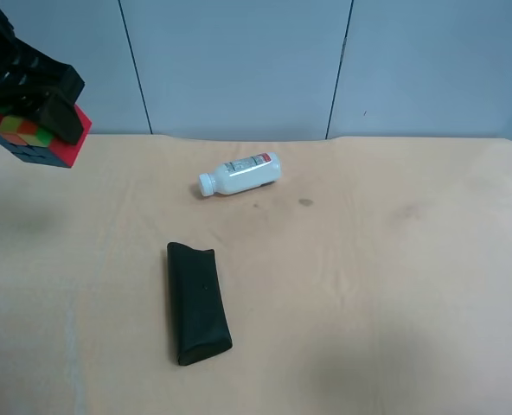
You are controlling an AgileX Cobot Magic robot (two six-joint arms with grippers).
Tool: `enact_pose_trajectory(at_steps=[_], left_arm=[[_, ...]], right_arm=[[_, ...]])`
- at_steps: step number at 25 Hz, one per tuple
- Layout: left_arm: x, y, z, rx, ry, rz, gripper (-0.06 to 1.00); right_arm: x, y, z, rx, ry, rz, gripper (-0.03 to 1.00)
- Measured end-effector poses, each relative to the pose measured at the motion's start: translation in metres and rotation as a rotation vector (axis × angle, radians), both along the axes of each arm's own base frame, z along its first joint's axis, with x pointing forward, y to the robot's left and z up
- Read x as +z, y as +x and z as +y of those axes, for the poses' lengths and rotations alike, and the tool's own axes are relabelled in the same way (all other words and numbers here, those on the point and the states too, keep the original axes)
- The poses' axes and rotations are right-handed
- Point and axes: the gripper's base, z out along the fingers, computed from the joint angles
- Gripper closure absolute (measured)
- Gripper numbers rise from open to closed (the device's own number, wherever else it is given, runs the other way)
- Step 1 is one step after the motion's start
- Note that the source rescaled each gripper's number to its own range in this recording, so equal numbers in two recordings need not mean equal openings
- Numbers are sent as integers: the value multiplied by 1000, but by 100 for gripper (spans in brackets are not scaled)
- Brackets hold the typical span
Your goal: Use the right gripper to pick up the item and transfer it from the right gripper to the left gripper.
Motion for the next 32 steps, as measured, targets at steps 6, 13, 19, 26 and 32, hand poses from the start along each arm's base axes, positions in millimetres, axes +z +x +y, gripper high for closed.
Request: enact_pose_trajectory(at_steps=[6,13,19,26,32], left_arm=[[-26,36,33,125,34,40,94],[-70,73,78,235,74,137,94],[-111,96,114,299,105,193,94],[-153,115,129,311,116,218,94],[-184,124,130,290,125,251,94]], right_arm=[[0,0,0,0,0,0,-3],[0,0,0,0,0,0,-3],[0,0,0,0,0,0,-3],[0,0,0,0,0,0,-3],[0,0,0,0,0,0,-3]])
